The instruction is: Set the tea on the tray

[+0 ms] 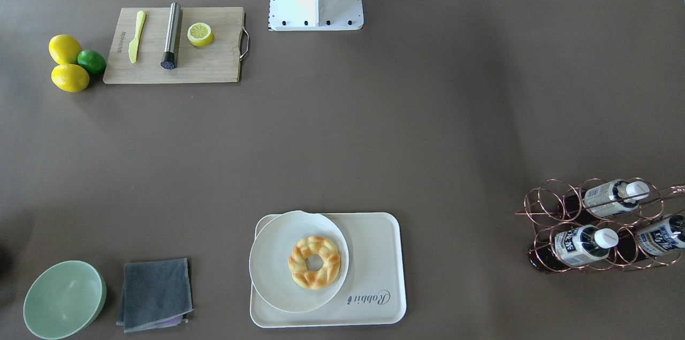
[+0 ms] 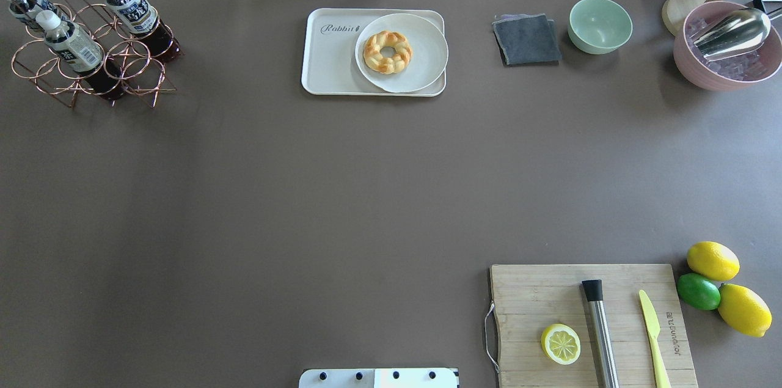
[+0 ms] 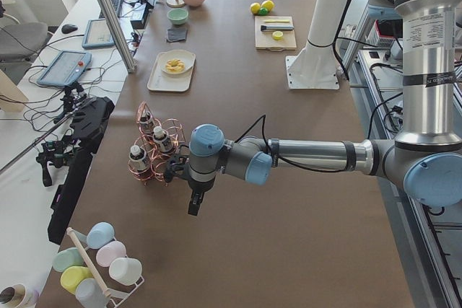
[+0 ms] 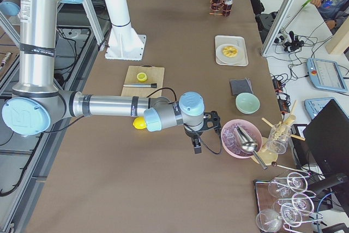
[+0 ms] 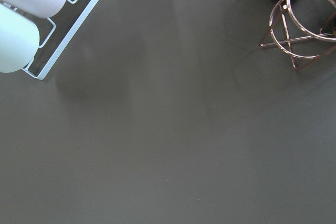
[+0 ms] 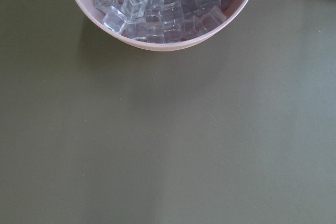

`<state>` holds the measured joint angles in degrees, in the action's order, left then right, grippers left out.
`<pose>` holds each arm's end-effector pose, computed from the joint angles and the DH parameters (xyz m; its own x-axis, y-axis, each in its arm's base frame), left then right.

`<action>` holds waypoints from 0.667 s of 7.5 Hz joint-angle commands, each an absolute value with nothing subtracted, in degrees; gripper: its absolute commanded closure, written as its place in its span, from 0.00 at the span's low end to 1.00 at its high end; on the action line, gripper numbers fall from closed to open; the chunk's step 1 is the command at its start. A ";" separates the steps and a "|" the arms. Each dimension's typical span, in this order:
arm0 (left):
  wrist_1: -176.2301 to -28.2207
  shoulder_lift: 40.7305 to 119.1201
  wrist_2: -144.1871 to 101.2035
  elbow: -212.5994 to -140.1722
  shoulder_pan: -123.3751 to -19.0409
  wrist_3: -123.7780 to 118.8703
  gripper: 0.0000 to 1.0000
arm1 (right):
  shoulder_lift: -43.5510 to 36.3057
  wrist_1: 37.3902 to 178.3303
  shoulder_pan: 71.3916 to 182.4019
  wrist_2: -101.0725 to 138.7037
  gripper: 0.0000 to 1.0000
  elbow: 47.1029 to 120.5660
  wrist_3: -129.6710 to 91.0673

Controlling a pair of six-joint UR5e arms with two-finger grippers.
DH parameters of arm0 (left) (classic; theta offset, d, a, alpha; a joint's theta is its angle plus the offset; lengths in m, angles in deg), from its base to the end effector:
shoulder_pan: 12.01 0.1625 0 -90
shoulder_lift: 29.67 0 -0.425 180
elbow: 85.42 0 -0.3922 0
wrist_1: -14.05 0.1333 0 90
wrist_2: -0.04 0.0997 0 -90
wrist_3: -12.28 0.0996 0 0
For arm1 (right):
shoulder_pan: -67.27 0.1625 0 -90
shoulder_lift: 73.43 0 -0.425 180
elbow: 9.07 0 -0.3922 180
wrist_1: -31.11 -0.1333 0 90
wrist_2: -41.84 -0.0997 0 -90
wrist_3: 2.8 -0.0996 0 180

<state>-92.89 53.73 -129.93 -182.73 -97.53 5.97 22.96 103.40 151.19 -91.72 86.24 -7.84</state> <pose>-0.0331 -0.4655 0.6223 0.7525 0.1481 -0.6418 0.0083 0.9722 0.2341 0.0155 -0.4653 0.6329 0.7059 -0.1881 0.6829 0.0396 0.9731 0.2271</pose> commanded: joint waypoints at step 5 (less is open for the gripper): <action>-99.85 52.06 -131.27 -184.83 -97.62 1.99 0.03 | 21.84 107.38 151.29 -93.61 0.00 87.70 -8.25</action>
<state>-97.02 51.49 -131.66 -185.64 -97.62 1.96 21.73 104.80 151.23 -92.97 87.49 -8.26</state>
